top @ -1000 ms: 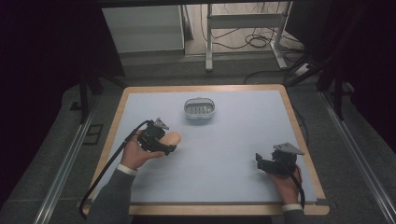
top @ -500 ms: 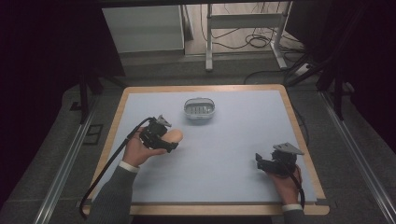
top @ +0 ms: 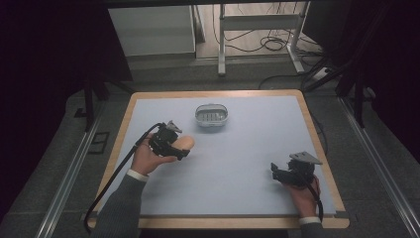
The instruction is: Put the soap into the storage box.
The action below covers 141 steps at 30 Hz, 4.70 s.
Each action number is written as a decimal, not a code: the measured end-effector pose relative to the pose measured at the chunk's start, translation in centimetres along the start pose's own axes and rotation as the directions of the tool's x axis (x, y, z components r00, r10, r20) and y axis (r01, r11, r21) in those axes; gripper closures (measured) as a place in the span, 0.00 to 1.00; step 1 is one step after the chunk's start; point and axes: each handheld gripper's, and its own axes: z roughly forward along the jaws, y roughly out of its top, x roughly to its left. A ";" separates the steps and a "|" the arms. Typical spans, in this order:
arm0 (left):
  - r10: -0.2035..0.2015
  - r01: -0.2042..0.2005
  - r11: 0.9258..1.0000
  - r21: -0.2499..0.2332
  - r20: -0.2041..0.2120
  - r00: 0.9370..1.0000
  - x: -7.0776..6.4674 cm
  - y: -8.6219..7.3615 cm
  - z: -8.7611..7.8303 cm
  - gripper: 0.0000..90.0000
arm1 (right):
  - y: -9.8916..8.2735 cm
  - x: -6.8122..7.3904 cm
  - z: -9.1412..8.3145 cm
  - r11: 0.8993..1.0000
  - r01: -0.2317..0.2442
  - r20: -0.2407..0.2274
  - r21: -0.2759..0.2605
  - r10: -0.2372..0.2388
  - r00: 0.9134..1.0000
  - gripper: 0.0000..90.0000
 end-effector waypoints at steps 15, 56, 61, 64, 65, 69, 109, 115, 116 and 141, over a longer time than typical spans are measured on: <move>0.009 -0.009 1.000 0.005 0.001 1.000 -0.1 1.3 0.6 0.36 | 0.0 0.0 0.0 1.000 -0.002 -0.003 0.000 0.002 1.000 0.09; 0.020 -0.020 1.000 -0.018 0.010 1.000 1.6 5.1 1.7 0.36 | 0.0 -0.1 0.0 1.000 -0.002 -0.004 0.002 0.002 1.000 0.09; 0.022 -0.022 1.000 -0.011 0.009 1.000 1.8 5.4 2.1 0.36 | 0.0 -0.1 0.0 1.000 -0.002 -0.004 0.002 0.002 1.000 0.09; 0.022 -0.022 1.000 -0.011 0.008 1.000 1.7 5.7 2.3 0.36 | 0.0 -0.1 0.0 1.000 -0.002 -0.004 0.002 0.002 1.000 0.09; 0.032 -0.032 0.999 -0.004 0.006 0.999 1.8 5.8 2.3 0.36 | 0.0 -0.1 0.0 1.000 -0.002 -0.004 0.002 0.002 1.000 0.09; 0.028 -0.028 1.000 -0.005 0.016 0.999 2.0 6.2 2.5 0.36 | 0.0 -0.1 0.0 1.000 -0.002 -0.004 0.002 0.002 1.000 0.09; 0.049 -0.049 0.999 0.003 0.038 0.998 3.2 10.5 4.9 0.36 | 0.0 -0.1 0.1 1.000 -0.001 -0.006 0.007 0.001 1.000 0.09; 0.052 -0.052 0.999 0.006 0.038 0.998 3.4 11.5 5.4 0.36 | 0.0 -0.1 0.1 1.000 -0.001 -0.009 0.008 0.001 1.000 0.09; 0.053 -0.053 0.999 0.006 0.039 0.998 3.5 11.6 5.4 0.36 | 0.0 -0.1 0.1 1.000 -0.001 -0.009 0.008 0.001 1.000 0.09; 0.063 -0.066 0.996 0.054 0.052 0.997 5.3 14.4 9.3 0.36 | 0.0 -0.1 0.1 1.000 -0.006 -0.009 0.011 0.006 1.000 0.09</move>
